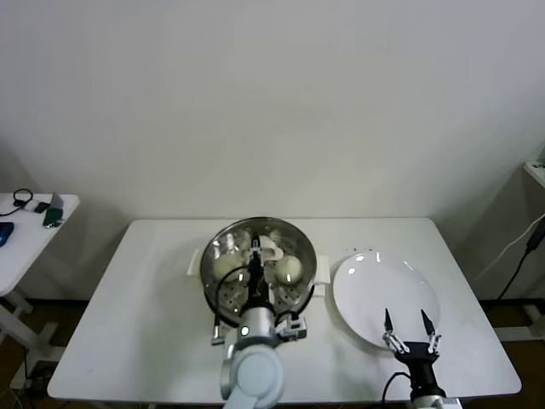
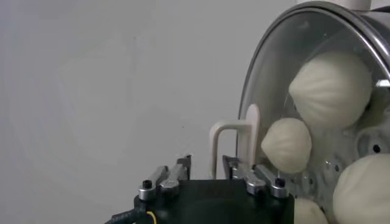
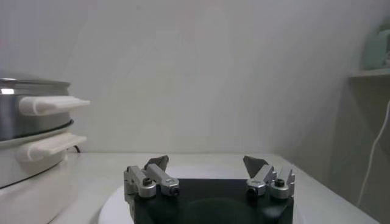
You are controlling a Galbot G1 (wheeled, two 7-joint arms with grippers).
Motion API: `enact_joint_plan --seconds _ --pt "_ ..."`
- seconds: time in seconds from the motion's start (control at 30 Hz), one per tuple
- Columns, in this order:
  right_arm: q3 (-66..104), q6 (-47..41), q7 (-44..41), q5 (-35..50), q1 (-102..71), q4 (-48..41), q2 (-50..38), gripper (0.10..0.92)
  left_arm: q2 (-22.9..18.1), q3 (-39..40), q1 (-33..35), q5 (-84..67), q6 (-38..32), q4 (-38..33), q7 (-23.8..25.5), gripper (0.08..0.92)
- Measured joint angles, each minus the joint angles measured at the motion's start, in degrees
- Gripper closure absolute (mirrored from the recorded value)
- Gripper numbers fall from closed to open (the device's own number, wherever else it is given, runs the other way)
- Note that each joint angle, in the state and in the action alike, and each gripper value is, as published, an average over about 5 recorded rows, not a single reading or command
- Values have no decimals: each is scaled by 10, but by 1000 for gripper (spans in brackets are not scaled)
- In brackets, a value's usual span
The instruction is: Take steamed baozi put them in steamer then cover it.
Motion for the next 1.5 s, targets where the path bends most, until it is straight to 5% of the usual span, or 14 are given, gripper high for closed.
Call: enact_joint_plan --seconds 0.53,0.8,1.1,1.5 --pt "-16 -17 9 2 9 0 -4 203 50 8 24 -86 17 -89 17 190" --pt "-25 -24 15 7 7 9 -10 203 99 -23 46 -240 -25 -137 -38 177" --pt "-32 -32 24 7 9 21 -14 203 141 -146 101 -551 -170 -158 -135 177" --pt "-26 -25 28 -5 3 15 -7 203 182 -323 188 -959 -382 -73 -159 177"
